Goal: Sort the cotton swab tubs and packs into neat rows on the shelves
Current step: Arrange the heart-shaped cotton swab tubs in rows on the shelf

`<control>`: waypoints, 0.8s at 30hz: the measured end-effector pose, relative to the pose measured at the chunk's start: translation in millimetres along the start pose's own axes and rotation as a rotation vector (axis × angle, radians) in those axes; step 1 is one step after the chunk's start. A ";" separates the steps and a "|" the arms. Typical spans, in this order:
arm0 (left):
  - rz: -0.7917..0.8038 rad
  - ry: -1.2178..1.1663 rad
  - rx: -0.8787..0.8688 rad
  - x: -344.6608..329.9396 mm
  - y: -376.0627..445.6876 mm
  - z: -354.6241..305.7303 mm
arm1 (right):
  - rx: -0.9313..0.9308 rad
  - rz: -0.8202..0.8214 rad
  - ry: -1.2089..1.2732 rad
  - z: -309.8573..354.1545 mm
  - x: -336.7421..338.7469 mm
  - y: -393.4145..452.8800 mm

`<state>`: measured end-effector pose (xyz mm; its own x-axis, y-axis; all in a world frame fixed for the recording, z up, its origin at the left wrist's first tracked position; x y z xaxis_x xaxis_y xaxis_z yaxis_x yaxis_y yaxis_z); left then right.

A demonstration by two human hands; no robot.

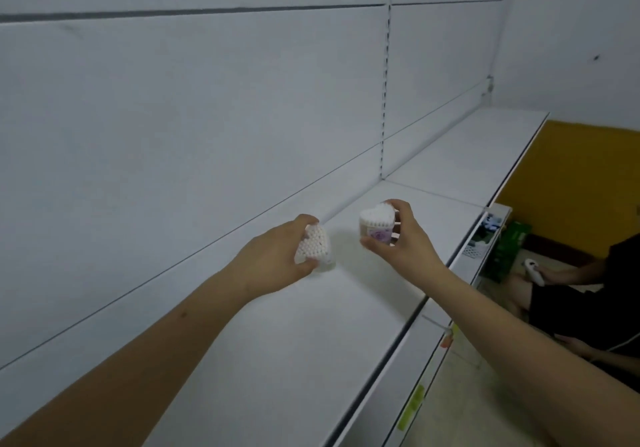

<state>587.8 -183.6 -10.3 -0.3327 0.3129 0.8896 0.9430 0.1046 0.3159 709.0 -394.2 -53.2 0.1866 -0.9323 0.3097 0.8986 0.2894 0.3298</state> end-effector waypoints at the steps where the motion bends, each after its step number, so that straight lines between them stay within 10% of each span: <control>1: -0.007 -0.020 -0.004 -8.0 11.3 -2.5 | -0.001 -0.008 -0.015 -3.2 4.7 9.6; 24: -0.041 0.058 0.228 -148.2 213.6 -33.7 | 0.148 0.298 -0.037 -143.6 51.3 293.8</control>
<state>838.3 -239.4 -63.5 -0.3642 0.2499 0.8972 0.9036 0.3283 0.2753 1039.6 -388.1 -68.5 0.4156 -0.7945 0.4428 0.7391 0.5787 0.3448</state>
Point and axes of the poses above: each hand's wrist, its own y-axis towards the middle knuckle, its own x-axis out of the back of the hand, z = x × y, the point moved 1 cm from there along y, towards the middle knuckle, and after that the axes turned 8 degrees about -z, right-handed, at the moved point
